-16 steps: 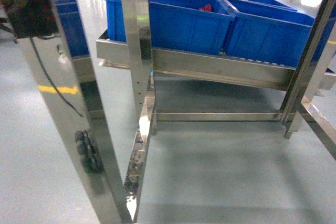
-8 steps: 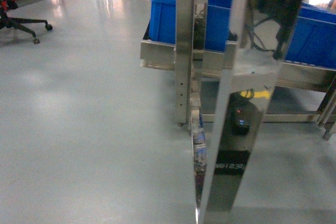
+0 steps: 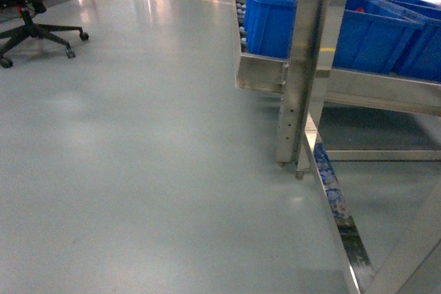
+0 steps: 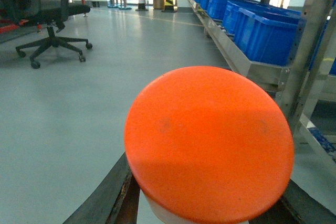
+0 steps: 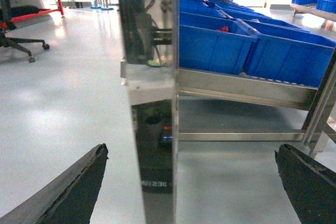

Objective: Pick capacitor and pack into box

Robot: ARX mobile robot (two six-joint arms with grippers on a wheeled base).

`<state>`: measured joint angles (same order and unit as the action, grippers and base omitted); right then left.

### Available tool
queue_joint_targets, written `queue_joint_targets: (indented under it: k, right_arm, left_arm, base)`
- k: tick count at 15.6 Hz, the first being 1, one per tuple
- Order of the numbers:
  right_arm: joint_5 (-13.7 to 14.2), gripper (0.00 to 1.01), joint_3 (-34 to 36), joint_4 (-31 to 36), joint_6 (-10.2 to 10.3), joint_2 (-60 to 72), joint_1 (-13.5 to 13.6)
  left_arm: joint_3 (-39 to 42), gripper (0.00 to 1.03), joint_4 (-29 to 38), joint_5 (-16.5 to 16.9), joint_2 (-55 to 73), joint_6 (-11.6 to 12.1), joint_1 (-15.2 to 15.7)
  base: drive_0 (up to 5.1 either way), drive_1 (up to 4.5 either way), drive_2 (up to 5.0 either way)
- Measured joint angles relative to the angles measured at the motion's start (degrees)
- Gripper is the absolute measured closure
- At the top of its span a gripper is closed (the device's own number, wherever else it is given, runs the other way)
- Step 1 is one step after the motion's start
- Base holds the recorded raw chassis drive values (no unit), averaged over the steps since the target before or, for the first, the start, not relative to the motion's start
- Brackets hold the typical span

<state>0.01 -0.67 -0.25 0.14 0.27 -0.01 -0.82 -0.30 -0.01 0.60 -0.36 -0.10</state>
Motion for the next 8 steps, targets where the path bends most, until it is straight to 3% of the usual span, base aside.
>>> queue_joint_targets:
  k: [8]
  right_arm:
    - [0.00, 0.03, 0.00, 0.04, 0.00, 0.00, 0.00]
  left_arm:
    - [0.00, 0.59, -0.09, -0.02, 0.00, 0.00, 0.00]
  base:
    - [-4.9, 2.44, 2.4]
